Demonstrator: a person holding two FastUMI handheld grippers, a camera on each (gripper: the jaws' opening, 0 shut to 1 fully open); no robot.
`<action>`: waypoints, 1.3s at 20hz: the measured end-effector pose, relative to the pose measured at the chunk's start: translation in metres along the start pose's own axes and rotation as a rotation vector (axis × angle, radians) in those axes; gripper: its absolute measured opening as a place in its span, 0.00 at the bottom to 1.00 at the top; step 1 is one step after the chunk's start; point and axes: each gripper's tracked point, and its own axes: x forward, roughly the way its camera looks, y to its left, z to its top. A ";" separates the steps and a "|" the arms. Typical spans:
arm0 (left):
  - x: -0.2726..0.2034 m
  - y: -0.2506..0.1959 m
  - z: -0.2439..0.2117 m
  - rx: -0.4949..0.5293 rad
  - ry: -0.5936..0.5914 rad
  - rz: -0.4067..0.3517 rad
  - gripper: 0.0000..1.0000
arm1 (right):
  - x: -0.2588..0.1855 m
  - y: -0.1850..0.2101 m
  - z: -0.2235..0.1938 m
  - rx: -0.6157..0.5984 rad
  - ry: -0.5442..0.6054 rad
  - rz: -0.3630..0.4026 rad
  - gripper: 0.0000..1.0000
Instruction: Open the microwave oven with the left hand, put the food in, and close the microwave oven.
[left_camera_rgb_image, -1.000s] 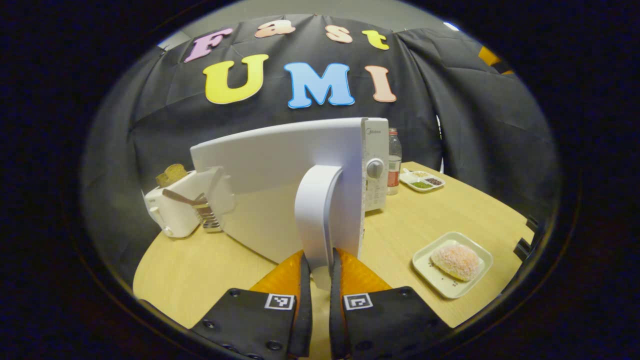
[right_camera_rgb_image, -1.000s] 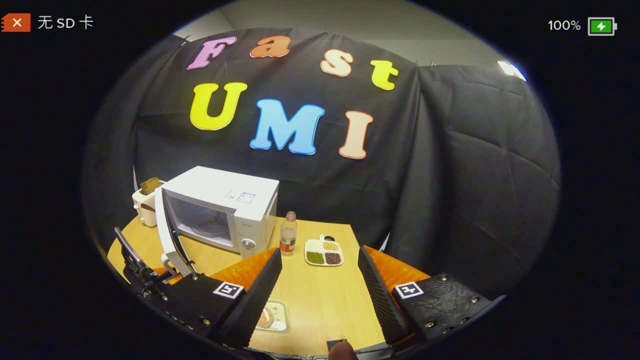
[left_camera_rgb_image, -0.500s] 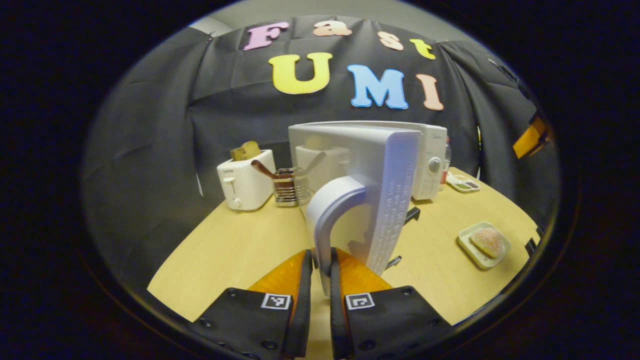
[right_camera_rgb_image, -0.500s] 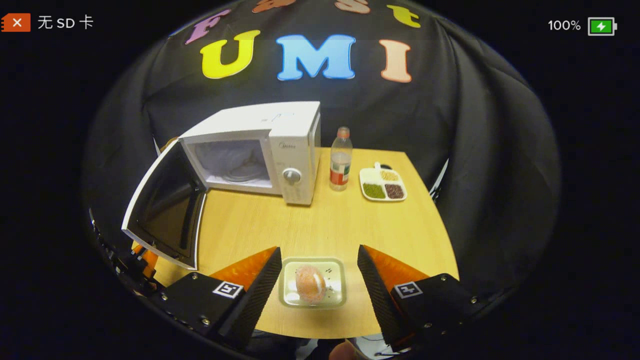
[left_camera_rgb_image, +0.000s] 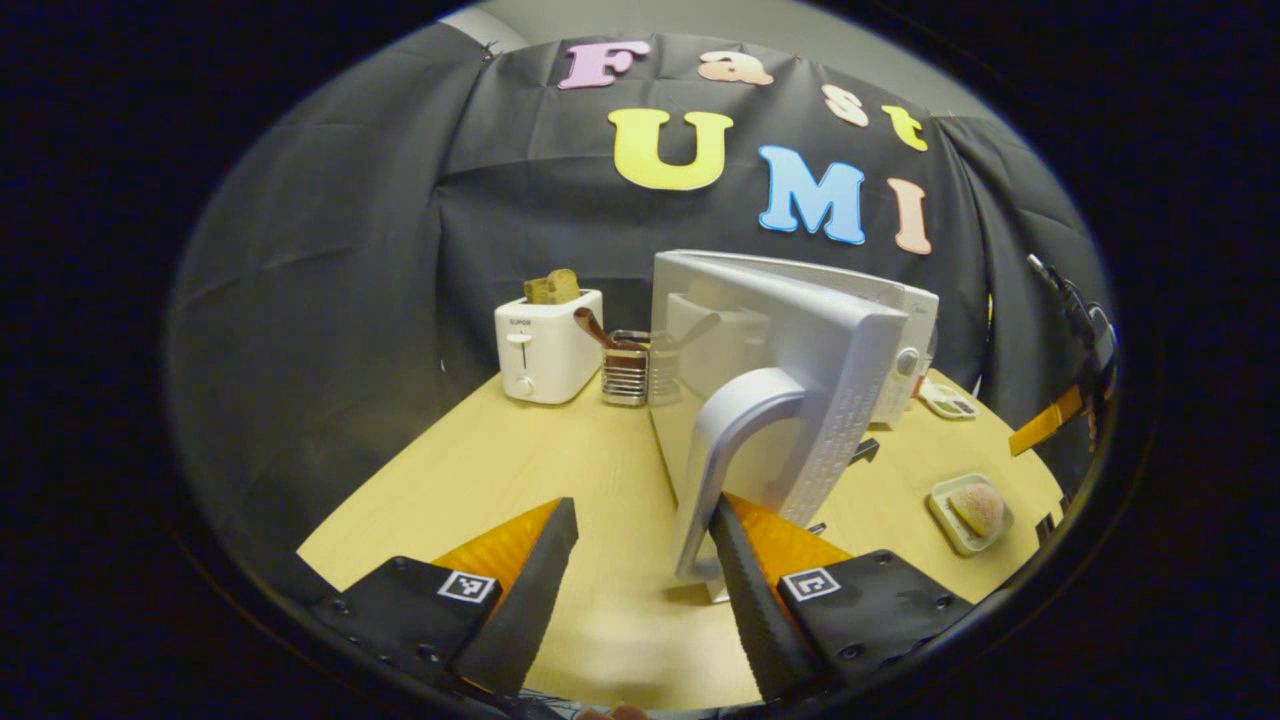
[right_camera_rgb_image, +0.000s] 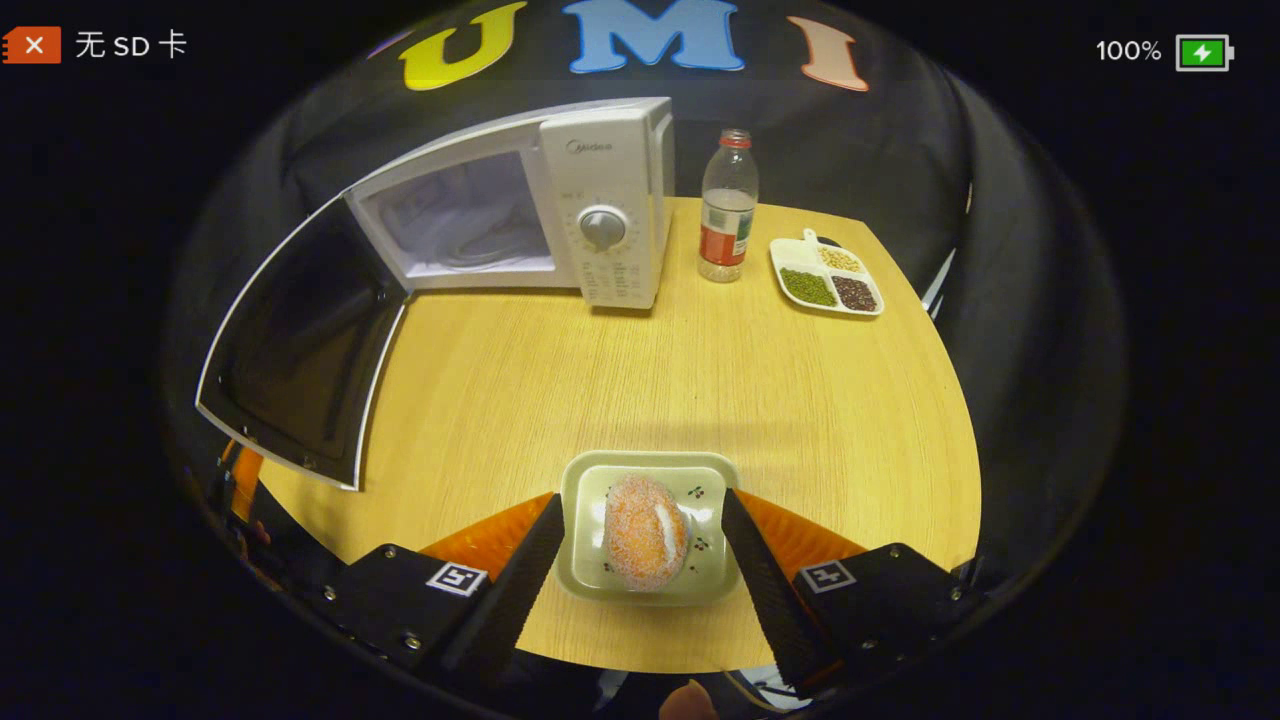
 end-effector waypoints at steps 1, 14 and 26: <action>-0.010 0.005 0.005 0.007 -0.007 0.025 0.89 | 0.008 0.003 -0.006 -0.034 0.012 0.006 0.98; -0.204 -0.050 0.089 -0.116 -0.018 0.382 0.86 | 0.068 -0.007 -0.062 -0.067 0.105 0.077 0.92; -0.250 -0.114 0.099 -0.102 -0.023 0.329 0.85 | 0.067 -0.011 -0.053 0.054 0.066 0.074 0.50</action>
